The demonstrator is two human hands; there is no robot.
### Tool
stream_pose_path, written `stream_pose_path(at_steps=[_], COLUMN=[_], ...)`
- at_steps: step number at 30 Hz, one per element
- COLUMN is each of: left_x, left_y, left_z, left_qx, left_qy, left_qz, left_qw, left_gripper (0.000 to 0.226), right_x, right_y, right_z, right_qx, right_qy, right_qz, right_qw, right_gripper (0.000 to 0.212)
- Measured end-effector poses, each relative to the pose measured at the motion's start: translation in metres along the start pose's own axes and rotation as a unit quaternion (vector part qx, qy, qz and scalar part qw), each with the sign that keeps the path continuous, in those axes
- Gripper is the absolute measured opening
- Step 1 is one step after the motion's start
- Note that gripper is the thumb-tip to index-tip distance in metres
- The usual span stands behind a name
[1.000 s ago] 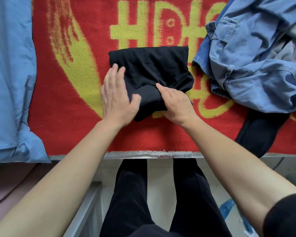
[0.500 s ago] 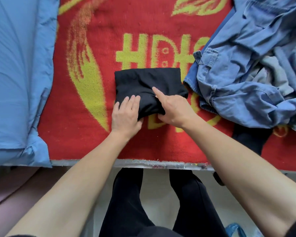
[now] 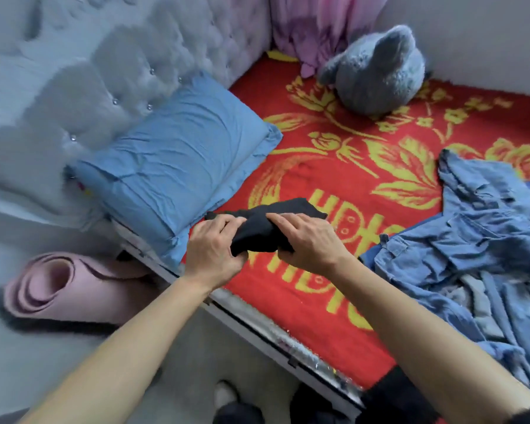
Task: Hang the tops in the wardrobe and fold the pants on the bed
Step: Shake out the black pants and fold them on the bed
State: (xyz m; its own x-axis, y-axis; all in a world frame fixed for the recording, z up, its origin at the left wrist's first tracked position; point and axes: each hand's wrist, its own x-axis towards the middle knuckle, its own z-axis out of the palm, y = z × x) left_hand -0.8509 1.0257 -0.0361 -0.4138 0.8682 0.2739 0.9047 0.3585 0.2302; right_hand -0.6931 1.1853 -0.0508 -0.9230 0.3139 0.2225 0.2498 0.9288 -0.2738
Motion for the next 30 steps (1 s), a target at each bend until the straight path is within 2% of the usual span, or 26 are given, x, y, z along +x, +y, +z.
stream_pose_path(at_steps=[8,15,23,30], left_x=[-0.128,-0.334,-0.53,-0.613], left_y=[-0.021,-0.074,-0.121,-0.136], left_z=[-0.139,-0.259,-0.453,-0.624], left_qx=[0.058,0.105,0.172,0.278], left_qy=[0.056,0.122,0.149,0.242], left_qz=[-0.055,-0.134,-0.288,-0.32], left_qw=[0.995,0.978,0.93,0.873], left_gripper=[0.061,0.062,0.056,0.061], right_x=[-0.009,-0.056,-0.059,-0.03], right_y=[-0.157,-0.374,-0.634,-0.805], right_z=[-0.053,-0.07,-0.116,-0.198], right_qx=[-0.033,-0.041,-0.022,0.0], right_qy=[0.03,0.032,0.031,0.154], right_qz=[-0.108,-0.229,-0.378,-0.501], right_qw=[0.993,0.972,0.925,0.852], right_gripper=[0.064,0.068,0.065,0.07])
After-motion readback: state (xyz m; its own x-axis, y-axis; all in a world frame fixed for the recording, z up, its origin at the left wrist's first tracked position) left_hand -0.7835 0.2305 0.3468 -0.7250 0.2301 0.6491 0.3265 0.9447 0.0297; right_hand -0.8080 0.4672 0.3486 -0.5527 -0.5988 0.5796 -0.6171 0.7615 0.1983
